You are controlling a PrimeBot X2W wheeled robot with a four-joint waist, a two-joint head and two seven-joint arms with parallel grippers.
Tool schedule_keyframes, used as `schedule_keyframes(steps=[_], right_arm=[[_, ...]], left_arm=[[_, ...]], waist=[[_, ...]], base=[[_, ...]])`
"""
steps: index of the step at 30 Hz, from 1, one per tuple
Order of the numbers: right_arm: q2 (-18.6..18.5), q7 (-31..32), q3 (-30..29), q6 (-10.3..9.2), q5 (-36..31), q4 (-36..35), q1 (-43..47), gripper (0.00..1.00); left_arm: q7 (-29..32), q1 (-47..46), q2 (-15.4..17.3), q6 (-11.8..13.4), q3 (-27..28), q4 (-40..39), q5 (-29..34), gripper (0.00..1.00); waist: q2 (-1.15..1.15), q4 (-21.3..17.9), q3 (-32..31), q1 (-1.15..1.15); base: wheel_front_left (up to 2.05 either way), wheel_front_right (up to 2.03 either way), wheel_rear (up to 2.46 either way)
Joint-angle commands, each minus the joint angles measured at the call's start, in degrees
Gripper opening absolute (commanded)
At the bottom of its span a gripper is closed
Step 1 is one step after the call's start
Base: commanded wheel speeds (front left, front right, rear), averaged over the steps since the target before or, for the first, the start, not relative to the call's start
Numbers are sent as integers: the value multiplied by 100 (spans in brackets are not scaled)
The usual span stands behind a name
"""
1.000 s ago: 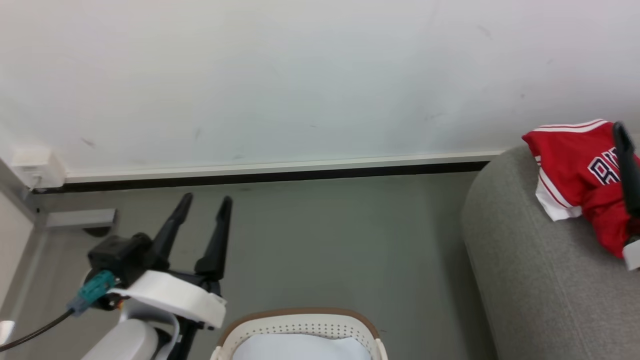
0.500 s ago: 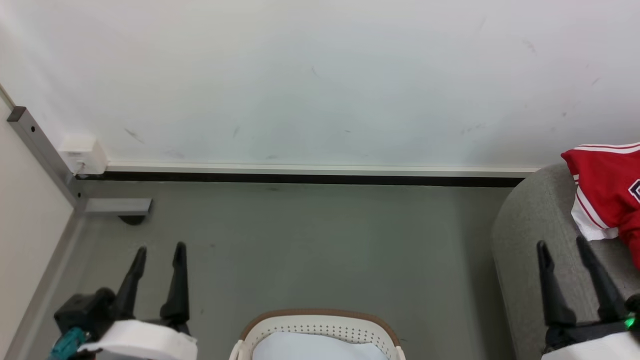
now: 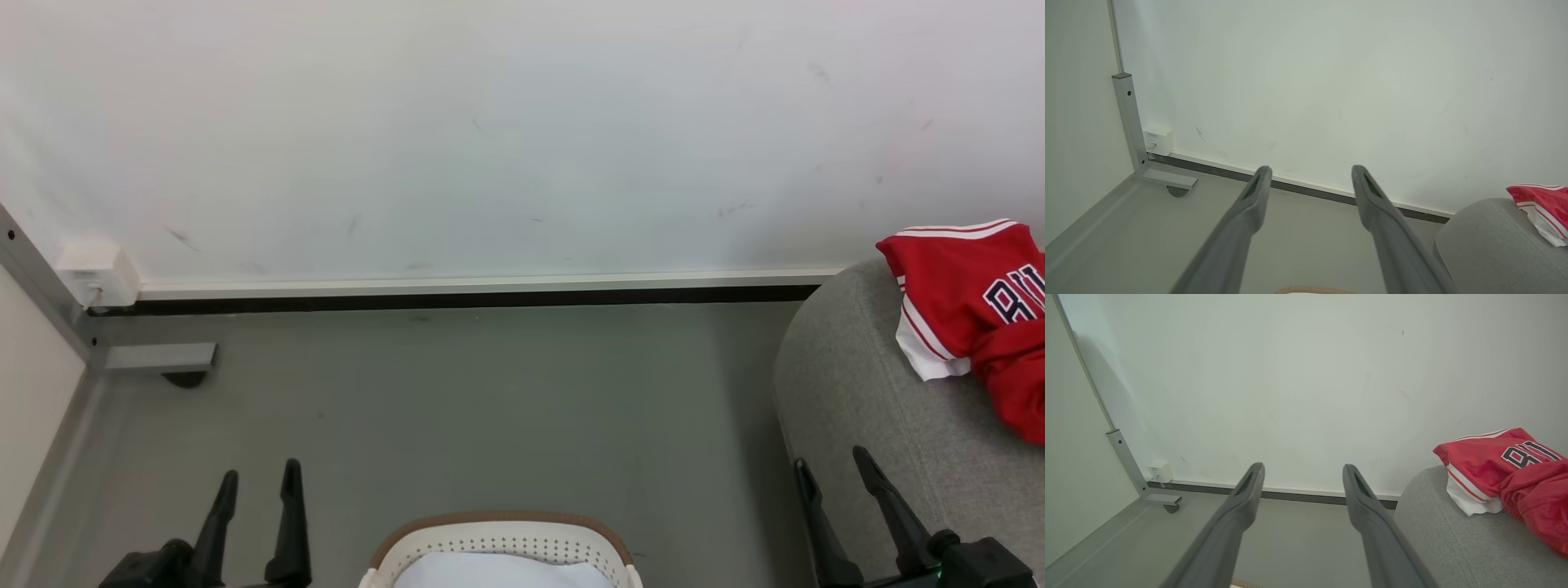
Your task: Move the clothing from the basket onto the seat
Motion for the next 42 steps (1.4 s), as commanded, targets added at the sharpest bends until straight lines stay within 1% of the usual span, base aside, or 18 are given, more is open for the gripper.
schedule_keyframes(steps=[1,9,17,23,24,28,42], right_arm=[[32,-23,-1,-13,-40,15,-5,100],[33,-63,-66,-13,47,53,-48,100],[42,-70,-47,-13,39,68,-104,100],[68,-72,-34,-13,49,44,-139,100],[84,-45,-28,0,47,56,-70,0],[131,-15,17,1,51,237,54,0],[149,312,-220,0,1475,282,-65,0]], left_arm=[[-2,80,-9,-35,46,28,63,100],[-2,57,-232,-336,352,202,341,100],[-2,35,-395,-542,539,311,582,100],[-2,14,-477,-665,631,409,635,100],[1,25,-486,-669,615,405,629,0],[3,98,-555,-665,565,611,629,0],[415,-90,-610,-792,747,678,-723,0]], waist=[[0,-12,3,0],[0,-86,-7,0],[0,-132,-22,0],[0,-142,-31,0],[0,-143,-31,0],[0,-144,-32,0],[0,-108,-32,0]], base=[[0,0,0],[0,0,0],[0,0,0],[0,0,0],[0,0,0],[0,0,0],[0,0,0]])
